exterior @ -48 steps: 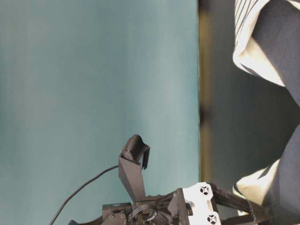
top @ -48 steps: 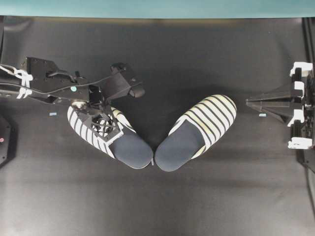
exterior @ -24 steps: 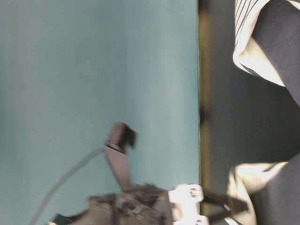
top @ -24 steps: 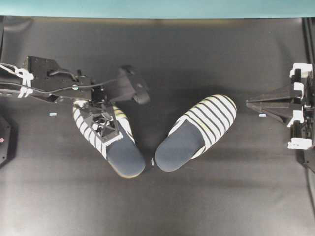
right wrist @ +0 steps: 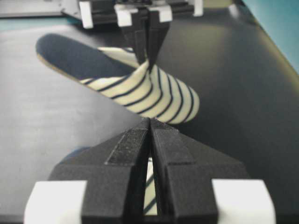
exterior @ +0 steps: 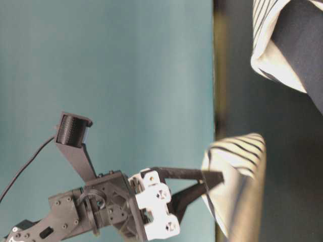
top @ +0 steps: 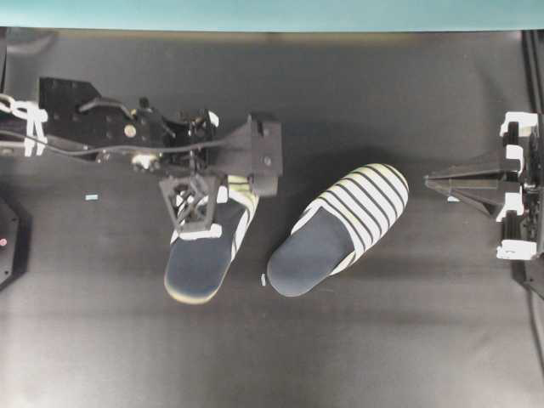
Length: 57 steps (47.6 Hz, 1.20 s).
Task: Arrange the slippers with the left arm.
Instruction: 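Rotate the held left slipper to point straight down, parallel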
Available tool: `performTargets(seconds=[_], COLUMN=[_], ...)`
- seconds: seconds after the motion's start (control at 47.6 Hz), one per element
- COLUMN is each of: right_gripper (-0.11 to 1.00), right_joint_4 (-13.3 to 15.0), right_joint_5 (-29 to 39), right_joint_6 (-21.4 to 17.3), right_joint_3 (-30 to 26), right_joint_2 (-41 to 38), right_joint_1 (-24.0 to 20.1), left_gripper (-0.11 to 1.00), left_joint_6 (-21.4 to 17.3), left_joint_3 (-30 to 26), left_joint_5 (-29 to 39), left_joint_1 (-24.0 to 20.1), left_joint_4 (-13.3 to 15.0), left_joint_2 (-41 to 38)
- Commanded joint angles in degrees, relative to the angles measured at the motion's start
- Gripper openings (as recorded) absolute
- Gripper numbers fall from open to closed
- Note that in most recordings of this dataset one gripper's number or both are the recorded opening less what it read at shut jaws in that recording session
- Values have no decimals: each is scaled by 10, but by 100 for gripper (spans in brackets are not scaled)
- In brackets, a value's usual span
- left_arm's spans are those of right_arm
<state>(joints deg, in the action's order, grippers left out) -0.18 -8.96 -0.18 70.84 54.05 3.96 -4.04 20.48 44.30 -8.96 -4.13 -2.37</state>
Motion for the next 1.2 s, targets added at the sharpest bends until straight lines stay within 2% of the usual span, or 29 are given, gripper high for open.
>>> performTargets(seconds=[0.0, 0.21, 0.757, 0.946, 1.177], right_gripper=[-1, -1, -1, -1, -1], right_joint_4=[-1, -1, -4, -4, -4], right_joint_5=[-3, -3, -3, -3, -3], right_joint_6=[-4, -5, -4, -4, -4], right_joint_3=[-4, 3, 5, 6, 5], right_joint_2=[-1, 4, 12, 12, 12], right_joint_1=[3, 3, 3, 3, 3], left_gripper=[1, 1, 1, 1, 1], left_joint_6=[3, 40, 81, 122, 132], left_joint_3=[-4, 9, 39, 38, 41], left_joint_5=[-29, -59, -95, -110, -113], left_joint_1=[-7, -22, -27, -27, -25], left_joint_4=[-3, -3, 0, 0, 1], left_joint_2=[6, -19, -57, -57, -56])
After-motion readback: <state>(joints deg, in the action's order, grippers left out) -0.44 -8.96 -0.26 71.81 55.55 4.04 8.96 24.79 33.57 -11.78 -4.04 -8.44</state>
